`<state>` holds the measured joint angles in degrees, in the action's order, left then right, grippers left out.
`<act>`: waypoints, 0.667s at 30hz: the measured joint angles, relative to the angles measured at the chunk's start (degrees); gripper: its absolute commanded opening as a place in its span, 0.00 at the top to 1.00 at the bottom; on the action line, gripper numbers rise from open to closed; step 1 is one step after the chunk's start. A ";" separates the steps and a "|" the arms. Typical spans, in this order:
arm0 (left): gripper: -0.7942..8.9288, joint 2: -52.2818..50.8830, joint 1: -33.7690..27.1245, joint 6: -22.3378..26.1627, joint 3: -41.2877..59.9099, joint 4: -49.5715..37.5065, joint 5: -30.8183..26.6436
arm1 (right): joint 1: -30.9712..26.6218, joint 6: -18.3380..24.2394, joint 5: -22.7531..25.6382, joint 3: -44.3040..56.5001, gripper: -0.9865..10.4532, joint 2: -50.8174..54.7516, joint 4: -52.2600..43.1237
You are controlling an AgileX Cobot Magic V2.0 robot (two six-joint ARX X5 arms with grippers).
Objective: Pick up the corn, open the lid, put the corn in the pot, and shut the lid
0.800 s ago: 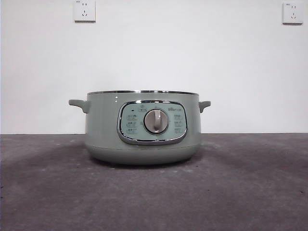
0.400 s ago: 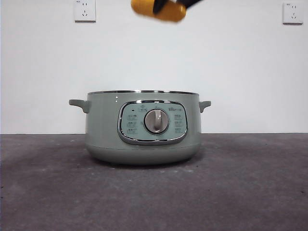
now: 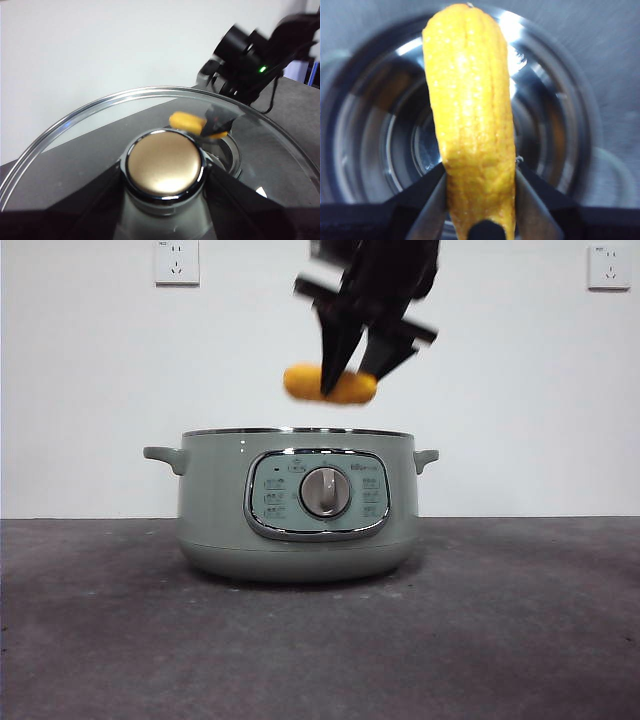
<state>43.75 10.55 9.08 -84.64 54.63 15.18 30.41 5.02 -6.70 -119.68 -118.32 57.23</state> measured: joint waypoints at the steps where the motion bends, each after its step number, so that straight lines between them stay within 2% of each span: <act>1: 0.92 0.02 0.00 0.00 0.00 0.00 -0.02 | 0.13 0.26 -0.24 -0.48 0.92 -1.25 0.02; 10: 0.92 0.81 0.00 0.00 0.00 0.22 0.04 | 1.03 1.03 -0.52 -0.85 0.92 -7.15 -0.11; 20: 0.92 1.18 0.00 -0.07 0.00 0.22 2.62 | 1.03 1.05 -0.59 -0.85 0.92 -10.78 -0.26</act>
<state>44.93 10.55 9.02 -84.64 54.85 17.80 31.44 6.07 -7.29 -120.53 -129.10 56.97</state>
